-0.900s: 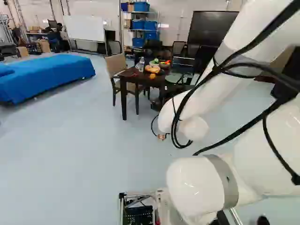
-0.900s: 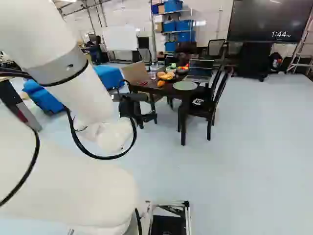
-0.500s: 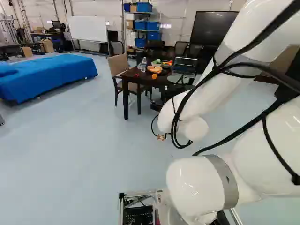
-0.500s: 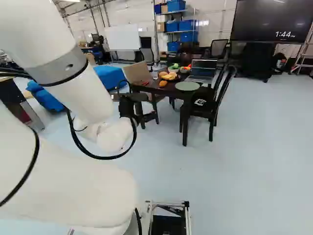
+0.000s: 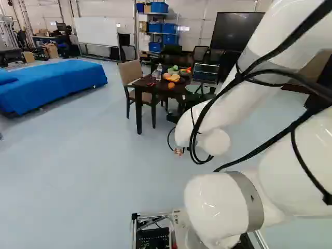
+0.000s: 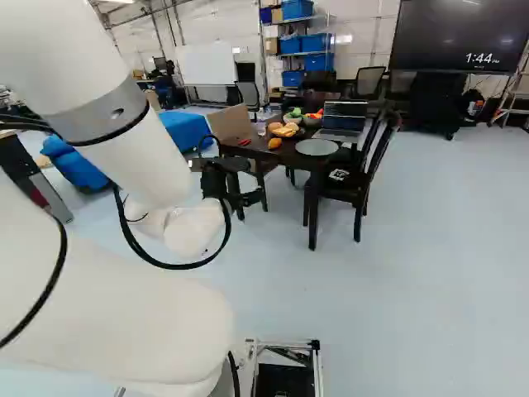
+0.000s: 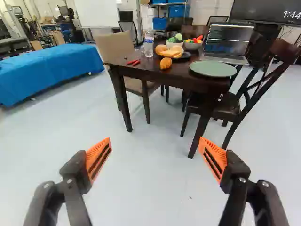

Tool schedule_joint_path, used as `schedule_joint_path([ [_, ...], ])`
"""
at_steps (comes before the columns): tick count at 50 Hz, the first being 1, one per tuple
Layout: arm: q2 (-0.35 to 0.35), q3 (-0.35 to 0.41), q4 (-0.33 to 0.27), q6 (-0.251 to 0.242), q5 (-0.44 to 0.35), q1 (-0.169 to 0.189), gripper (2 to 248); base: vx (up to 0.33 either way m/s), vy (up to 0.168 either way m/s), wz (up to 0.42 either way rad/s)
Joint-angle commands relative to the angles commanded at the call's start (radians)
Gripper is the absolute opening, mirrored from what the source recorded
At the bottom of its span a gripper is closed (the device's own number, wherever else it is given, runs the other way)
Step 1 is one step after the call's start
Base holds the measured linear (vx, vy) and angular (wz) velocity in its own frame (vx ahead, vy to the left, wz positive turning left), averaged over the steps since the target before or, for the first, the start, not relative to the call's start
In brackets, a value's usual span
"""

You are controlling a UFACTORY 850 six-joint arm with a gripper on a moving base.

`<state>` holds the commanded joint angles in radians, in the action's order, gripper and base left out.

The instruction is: Move the croissant to the empty plate

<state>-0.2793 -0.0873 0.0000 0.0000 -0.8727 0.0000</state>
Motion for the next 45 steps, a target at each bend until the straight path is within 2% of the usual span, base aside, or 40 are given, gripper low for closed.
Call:
schedule_joint_path([
  [10, 0.0, 0.0, 0.0, 0.0, 0.0, 0.0, 247, 0.099, 0.007, -0.041],
  [45, 0.0, 0.0, 0.0, 0.0, 0.0, 0.0, 247, 0.084, 0.046, -0.013],
])
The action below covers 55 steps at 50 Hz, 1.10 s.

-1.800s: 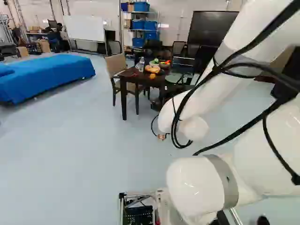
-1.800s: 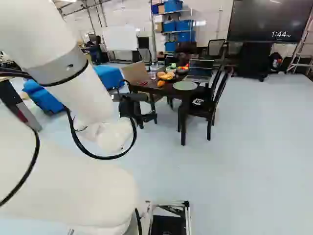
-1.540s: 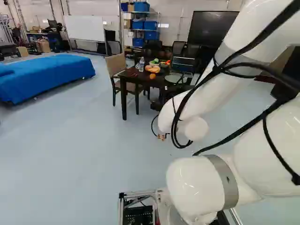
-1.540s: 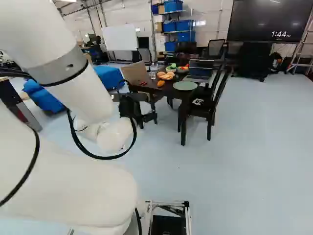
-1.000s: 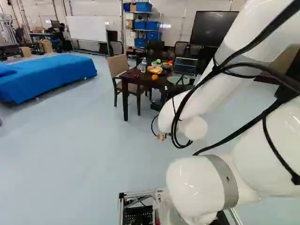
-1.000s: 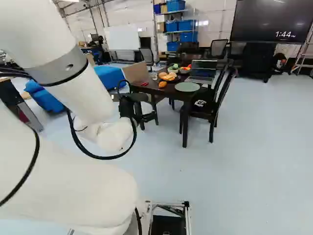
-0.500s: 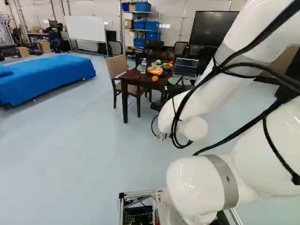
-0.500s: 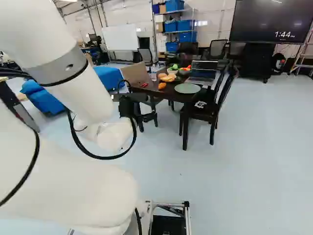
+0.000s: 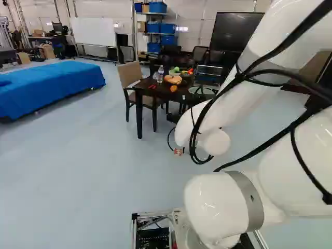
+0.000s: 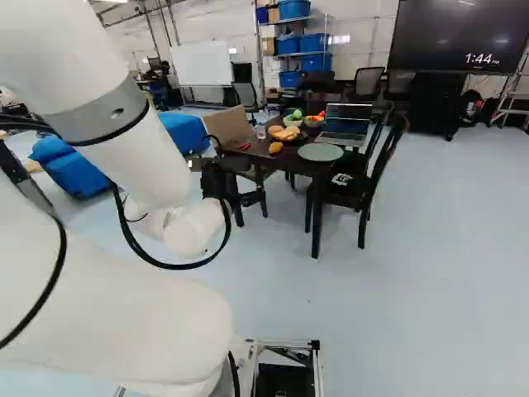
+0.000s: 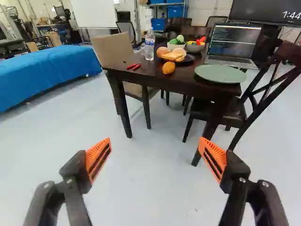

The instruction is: Move the croissant to the empty plate

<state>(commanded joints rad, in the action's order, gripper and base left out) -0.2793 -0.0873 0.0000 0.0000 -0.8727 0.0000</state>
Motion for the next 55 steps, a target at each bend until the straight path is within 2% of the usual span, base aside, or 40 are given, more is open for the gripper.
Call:
schedule_joint_path([
  [55, 0.0, 0.0, 0.0, 0.0, 0.0, 0.0, 247, 0.126, 0.056, -0.017],
])
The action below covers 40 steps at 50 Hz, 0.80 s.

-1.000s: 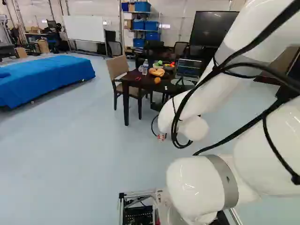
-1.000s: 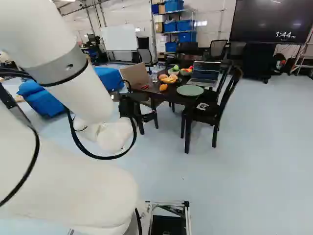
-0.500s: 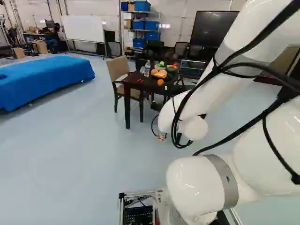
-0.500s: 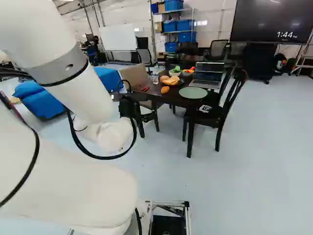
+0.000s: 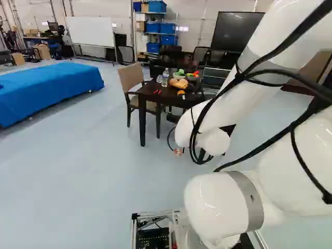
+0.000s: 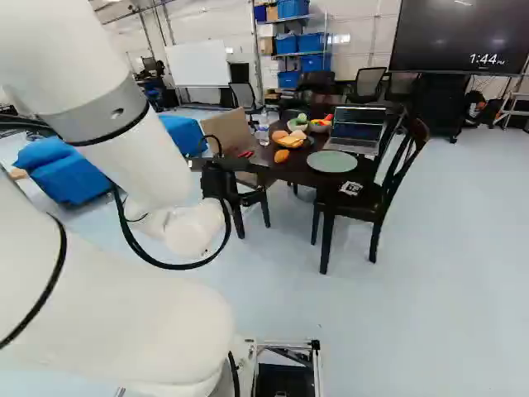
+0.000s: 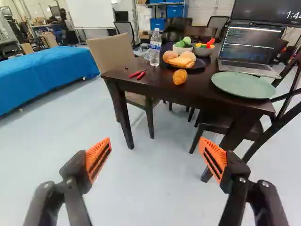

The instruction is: Move the croissant to the empty plate

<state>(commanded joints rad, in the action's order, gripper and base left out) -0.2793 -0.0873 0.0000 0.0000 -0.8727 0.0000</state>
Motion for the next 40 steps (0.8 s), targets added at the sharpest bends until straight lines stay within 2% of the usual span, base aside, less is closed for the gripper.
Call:
schedule_joint_path([
  [10, 0.0, 0.0, 0.0, 0.0, 0.0, 0.0, 247, 0.143, 0.052, -0.071],
  [40, 0.0, 0.0, 0.0, 0.0, 0.0, 0.0, 247, 0.14, 0.011, -0.244],
])
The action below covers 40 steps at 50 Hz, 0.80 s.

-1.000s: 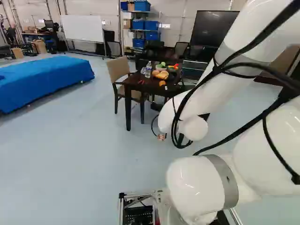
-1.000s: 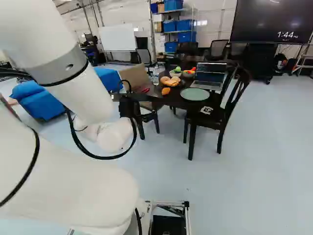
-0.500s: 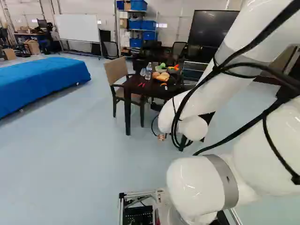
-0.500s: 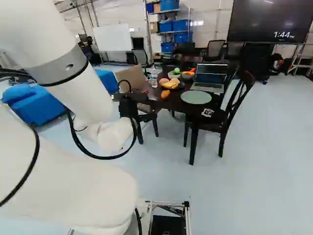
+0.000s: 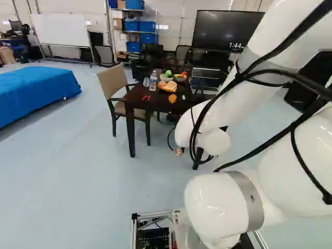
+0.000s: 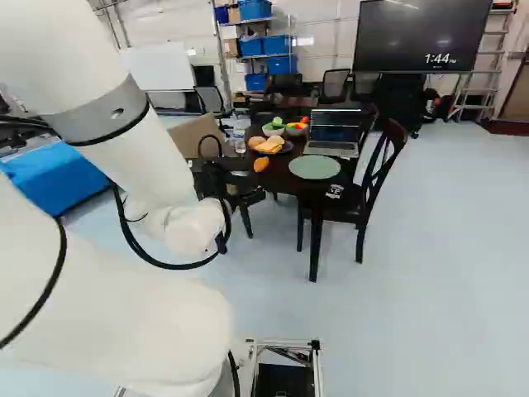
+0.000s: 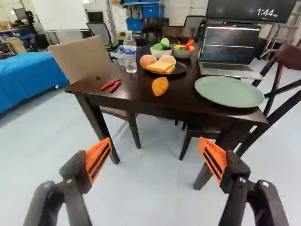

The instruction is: Move the croissant to the empty plate

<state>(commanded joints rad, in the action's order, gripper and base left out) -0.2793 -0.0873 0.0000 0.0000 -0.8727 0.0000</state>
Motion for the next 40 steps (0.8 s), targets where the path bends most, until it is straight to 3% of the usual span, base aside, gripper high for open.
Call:
schedule_joint_path([
  [40, 0.0, 0.0, 0.0, 0.0, 0.0, 0.0, 247, 0.123, 0.047, -0.028],
])
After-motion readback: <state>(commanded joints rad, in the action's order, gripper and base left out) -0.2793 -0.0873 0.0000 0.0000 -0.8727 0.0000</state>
